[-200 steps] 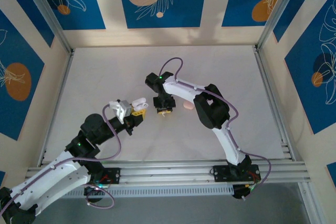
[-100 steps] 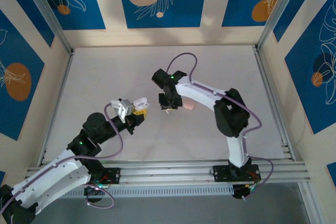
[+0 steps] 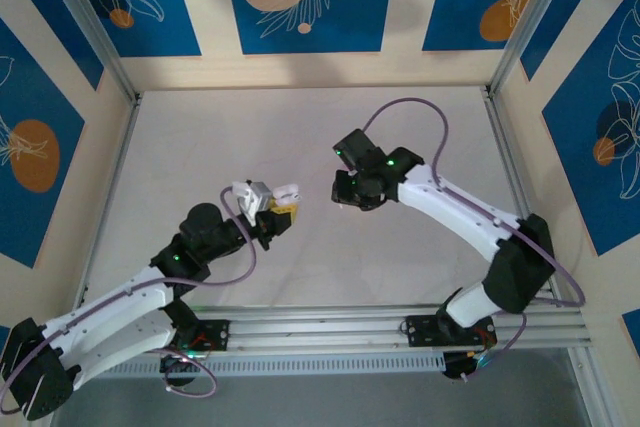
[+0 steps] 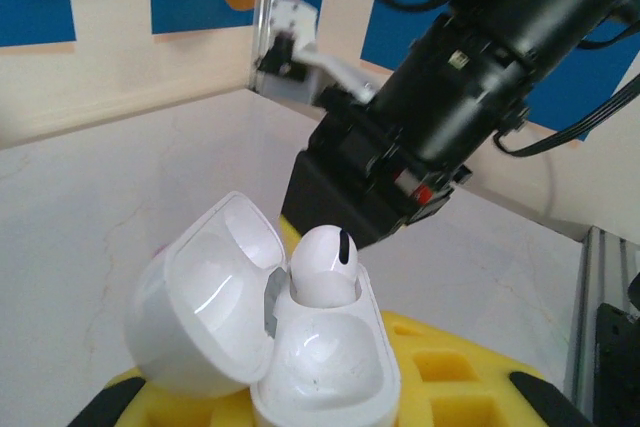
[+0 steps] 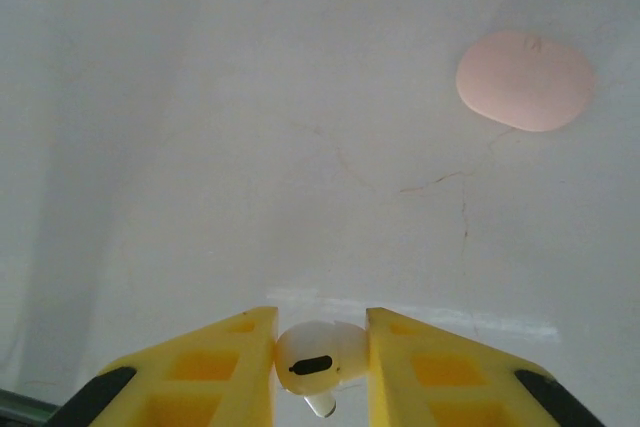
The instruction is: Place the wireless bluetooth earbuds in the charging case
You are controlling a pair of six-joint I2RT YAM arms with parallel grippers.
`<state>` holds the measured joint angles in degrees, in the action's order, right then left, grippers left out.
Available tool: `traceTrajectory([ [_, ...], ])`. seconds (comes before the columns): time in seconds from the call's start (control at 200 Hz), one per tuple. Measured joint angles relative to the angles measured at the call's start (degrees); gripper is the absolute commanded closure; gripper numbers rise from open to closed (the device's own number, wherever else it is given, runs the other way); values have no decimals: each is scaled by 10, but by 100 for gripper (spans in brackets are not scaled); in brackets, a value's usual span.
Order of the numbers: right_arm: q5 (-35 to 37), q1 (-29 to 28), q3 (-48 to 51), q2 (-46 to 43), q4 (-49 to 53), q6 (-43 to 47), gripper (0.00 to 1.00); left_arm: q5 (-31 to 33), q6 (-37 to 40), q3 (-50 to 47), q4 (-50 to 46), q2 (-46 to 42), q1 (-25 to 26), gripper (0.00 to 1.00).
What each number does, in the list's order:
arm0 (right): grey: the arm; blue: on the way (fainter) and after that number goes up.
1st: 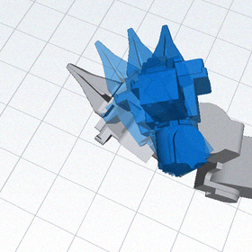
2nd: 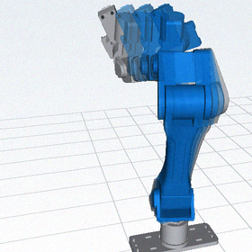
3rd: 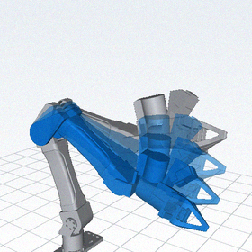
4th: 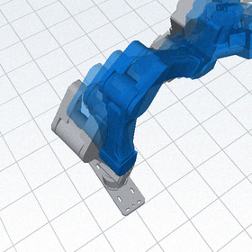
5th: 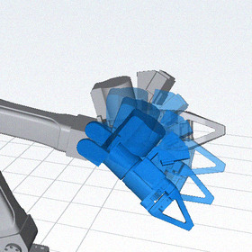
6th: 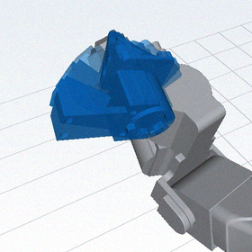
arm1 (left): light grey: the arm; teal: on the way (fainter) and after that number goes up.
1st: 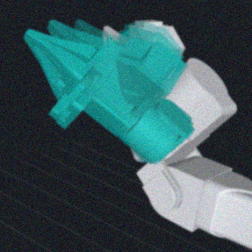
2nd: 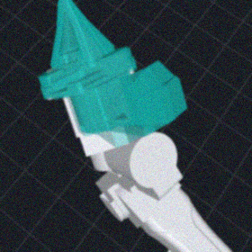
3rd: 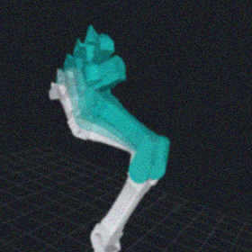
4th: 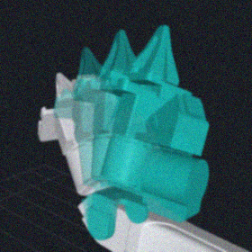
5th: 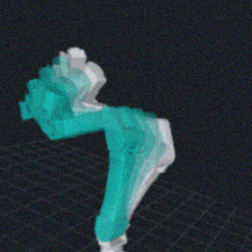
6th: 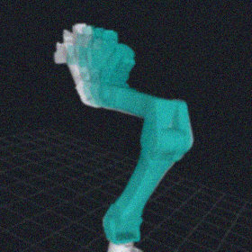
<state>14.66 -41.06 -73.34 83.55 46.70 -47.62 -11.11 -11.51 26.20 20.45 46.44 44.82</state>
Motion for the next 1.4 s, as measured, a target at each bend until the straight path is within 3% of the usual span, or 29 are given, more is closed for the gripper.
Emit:
traceTrajectory([
  [0.56, -16, 28, 99, -200, -85, -41, 73, 15, 3, 10, 90, 93, 57, 89],
  [0.79, -12, -3, 126, -281, -155, -54, 73, 41, 33, 10, 152, 129, 85, 89],
  [1.085, 21, -98, 126, -282, -235, -38, 73, 82, 64, 10, 208, 173, 110, 89],
  [1.401, 46, -143, 126, -245, -265, -23, 73, 108, 76, 10, 246, 184, 116, 88],
])
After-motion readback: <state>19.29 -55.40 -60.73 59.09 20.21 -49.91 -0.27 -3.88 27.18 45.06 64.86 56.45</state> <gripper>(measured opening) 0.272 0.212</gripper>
